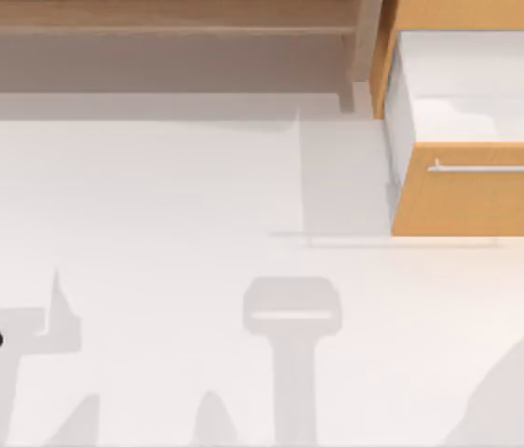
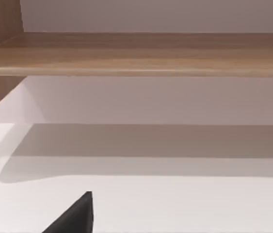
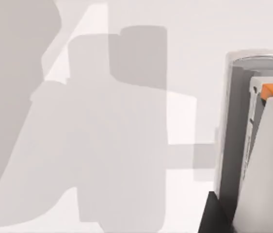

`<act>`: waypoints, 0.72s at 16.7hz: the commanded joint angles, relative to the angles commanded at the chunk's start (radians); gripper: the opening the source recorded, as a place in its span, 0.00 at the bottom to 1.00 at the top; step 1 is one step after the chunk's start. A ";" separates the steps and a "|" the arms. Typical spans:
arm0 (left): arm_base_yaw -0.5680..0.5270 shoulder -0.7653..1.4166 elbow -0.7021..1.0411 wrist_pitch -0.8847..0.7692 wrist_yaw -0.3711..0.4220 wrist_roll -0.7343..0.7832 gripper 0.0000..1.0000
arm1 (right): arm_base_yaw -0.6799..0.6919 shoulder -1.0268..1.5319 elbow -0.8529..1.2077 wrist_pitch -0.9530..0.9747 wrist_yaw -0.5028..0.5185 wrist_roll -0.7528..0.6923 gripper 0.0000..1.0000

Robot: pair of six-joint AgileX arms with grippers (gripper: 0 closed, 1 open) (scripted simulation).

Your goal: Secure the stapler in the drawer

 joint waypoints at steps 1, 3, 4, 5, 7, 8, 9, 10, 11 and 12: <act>0.000 0.000 0.000 0.000 0.000 0.000 1.00 | 0.021 -0.004 0.042 -0.004 0.011 0.026 0.00; 0.000 0.000 0.000 0.000 0.000 0.000 1.00 | 0.082 -0.010 0.149 -0.017 0.035 0.093 0.00; 0.000 0.000 0.000 0.000 0.000 0.000 1.00 | 0.121 -0.009 0.212 -0.026 0.045 0.132 0.00; 0.000 0.000 0.000 0.000 0.000 0.000 1.00 | 0.165 -0.004 0.278 -0.036 0.054 0.173 0.00; 0.000 0.000 0.000 0.000 0.000 0.000 1.00 | 0.265 0.022 0.411 -0.064 0.065 0.263 0.00; 0.000 0.000 0.000 0.000 0.000 0.000 1.00 | 0.319 0.045 0.472 -0.083 0.066 0.310 0.00; 0.000 0.000 0.000 0.000 0.000 0.000 1.00 | 0.374 0.074 0.530 -0.103 0.064 0.358 0.00; 0.000 0.000 0.000 0.000 0.000 0.000 1.00 | 0.429 0.110 0.583 -0.126 0.060 0.406 0.00; 0.000 0.000 0.000 0.000 0.000 0.000 1.00 | 0.482 0.150 0.633 -0.149 0.053 0.455 0.00; 0.000 0.000 0.000 0.000 0.000 0.000 1.00 | 0.530 0.195 0.679 -0.173 0.045 0.502 0.00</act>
